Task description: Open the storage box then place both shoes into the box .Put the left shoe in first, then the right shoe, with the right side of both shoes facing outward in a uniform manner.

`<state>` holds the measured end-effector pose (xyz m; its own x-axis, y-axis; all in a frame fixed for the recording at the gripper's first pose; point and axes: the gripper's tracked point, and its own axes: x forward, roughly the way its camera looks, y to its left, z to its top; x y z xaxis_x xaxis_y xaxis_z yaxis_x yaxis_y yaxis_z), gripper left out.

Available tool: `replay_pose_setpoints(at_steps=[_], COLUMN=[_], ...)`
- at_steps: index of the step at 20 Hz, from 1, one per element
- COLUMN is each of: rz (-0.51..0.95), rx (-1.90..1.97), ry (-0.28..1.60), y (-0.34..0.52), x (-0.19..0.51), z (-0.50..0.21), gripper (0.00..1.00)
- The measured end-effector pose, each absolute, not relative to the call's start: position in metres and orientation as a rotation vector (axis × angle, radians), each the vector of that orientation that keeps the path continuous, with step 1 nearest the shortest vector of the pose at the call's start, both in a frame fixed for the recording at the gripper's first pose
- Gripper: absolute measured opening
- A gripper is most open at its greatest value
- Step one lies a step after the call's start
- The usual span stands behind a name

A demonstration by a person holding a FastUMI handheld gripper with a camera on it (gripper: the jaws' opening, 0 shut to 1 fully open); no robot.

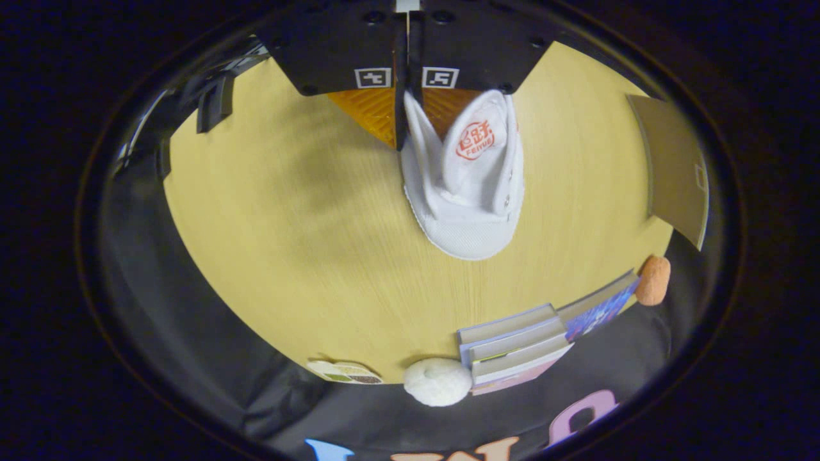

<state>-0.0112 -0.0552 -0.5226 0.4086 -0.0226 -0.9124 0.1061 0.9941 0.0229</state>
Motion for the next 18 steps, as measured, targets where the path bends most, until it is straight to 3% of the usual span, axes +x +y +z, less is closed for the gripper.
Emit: replay_pose_setpoints(at_steps=[7,18], rz=[0.146,0.516], rx=[0.466,0.683], ry=[1.23,1.19], y=[0.027,0.224], x=[-0.043,-0.066], z=[-0.481,-0.327], gripper=[0.04,0.03])
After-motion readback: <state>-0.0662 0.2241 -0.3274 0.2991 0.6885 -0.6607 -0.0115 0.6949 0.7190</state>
